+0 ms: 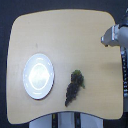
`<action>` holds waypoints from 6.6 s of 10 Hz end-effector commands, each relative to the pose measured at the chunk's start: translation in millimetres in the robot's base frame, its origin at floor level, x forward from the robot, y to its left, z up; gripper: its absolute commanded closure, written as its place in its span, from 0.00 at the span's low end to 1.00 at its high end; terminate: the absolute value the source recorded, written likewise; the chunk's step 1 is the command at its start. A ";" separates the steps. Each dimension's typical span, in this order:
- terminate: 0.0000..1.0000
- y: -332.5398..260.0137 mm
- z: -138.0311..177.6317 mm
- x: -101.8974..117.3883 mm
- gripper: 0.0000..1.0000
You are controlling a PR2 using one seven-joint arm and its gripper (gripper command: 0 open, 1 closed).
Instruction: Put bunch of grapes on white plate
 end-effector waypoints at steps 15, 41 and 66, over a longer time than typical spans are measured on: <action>0.00 123.8 -96.1 -79.2 0.00; 0.00 209.5 -174.4 -110.7 1.00; 0.00 228.9 -51.2 -78.2 1.00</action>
